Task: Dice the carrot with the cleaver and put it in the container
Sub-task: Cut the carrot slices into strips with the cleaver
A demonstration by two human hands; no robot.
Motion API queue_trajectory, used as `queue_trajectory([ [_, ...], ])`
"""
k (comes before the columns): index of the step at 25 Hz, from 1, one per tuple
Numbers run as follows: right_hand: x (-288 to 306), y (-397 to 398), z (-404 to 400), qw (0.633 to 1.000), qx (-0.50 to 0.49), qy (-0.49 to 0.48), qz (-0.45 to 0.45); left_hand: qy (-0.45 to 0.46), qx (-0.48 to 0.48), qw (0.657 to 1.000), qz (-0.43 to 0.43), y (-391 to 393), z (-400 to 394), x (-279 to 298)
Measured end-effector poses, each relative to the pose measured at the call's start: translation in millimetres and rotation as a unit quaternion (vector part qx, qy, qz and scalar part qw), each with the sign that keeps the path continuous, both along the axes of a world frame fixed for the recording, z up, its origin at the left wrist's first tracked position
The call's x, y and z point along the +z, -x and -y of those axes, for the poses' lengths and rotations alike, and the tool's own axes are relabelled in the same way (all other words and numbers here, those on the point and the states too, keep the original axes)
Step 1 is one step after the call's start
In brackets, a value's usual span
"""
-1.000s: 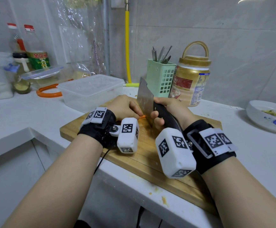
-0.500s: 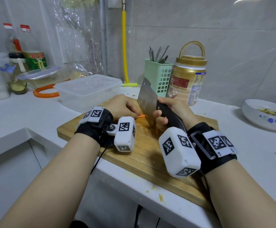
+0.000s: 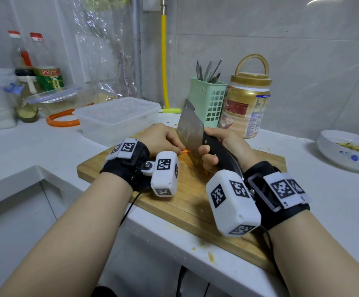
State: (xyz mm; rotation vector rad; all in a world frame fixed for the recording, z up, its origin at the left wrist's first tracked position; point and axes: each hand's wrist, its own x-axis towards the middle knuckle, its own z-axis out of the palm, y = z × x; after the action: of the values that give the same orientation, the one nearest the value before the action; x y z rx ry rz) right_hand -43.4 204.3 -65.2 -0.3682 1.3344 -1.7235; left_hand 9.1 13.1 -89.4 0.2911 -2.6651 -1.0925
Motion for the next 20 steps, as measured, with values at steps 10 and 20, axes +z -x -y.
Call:
queue_trajectory([
  [10,3.4,-4.1,-0.9,1.0,-0.018,-0.013,-0.013,-0.011,-0.004,1.0,0.002,0.8,1.3,-1.2],
  [20,4.3,-4.2,-2.4,1.0,-0.01,-0.021,-0.012,-0.012,0.001,1.0,0.005,1.7,1.8,-1.5],
])
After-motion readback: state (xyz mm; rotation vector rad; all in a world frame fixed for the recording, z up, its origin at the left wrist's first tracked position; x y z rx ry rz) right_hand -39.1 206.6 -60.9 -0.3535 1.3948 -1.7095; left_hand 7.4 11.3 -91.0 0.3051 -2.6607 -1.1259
